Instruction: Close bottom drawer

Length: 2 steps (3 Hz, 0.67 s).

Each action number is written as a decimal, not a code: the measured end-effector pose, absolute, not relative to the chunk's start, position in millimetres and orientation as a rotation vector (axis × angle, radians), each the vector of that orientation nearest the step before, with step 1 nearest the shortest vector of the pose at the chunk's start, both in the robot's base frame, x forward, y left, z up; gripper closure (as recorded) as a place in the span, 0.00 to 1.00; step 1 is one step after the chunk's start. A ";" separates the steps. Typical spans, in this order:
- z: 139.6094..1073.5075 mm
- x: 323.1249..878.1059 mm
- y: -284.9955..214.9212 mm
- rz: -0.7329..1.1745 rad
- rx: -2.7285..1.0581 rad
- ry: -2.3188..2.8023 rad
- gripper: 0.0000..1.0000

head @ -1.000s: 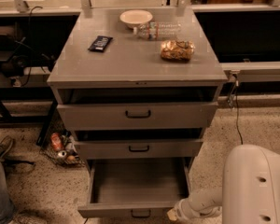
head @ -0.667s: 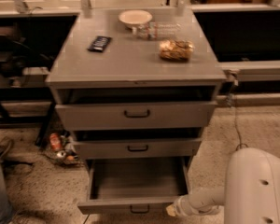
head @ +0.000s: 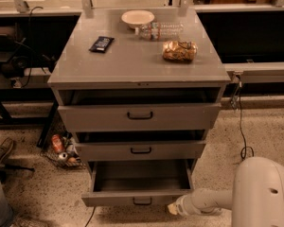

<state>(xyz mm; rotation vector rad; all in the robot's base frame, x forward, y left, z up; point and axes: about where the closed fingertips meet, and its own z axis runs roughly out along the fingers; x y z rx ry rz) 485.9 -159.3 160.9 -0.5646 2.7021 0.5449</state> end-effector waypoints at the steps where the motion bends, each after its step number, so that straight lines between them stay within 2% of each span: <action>1: 160.9 485.9 -159.3 0.545 -0.565 2.702 1.00; 2: 161.7 498.7 -155.9 0.548 -0.539 2.630 1.00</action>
Offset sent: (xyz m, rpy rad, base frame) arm 0.0352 0.0054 0.0058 0.0706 -0.1803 -0.0526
